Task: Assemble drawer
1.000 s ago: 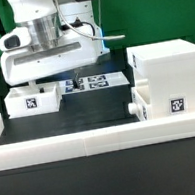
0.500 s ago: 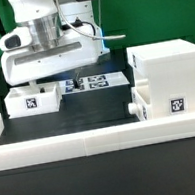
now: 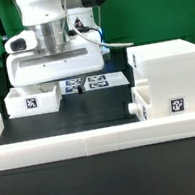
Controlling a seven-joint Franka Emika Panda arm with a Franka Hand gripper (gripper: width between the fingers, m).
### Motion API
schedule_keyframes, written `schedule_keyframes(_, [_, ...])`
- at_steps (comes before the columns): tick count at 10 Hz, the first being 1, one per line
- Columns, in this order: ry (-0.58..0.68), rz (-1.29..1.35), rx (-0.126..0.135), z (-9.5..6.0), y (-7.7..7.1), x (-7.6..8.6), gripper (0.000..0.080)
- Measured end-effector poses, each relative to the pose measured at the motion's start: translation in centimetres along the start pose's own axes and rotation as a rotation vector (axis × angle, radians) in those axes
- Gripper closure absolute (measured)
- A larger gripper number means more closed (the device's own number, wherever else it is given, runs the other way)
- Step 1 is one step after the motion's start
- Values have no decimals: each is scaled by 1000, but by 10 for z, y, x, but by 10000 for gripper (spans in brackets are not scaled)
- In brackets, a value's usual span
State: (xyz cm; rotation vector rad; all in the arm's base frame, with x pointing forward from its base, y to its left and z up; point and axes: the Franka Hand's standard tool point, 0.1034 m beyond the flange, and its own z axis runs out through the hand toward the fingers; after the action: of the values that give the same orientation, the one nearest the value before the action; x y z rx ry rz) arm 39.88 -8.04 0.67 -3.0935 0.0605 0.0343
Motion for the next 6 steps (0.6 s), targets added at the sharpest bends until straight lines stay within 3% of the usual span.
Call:
schedule_keyframes(2, [9, -38, -4, 1, 1, 0, 150])
schedule_keyframes(4, [9, -39, -4, 1, 1, 0, 396])
schedule_keyframes(5, [9, -39, -4, 1, 1, 0, 396])
schedule_keyframes(6, [9, -39, -4, 1, 1, 0, 589])
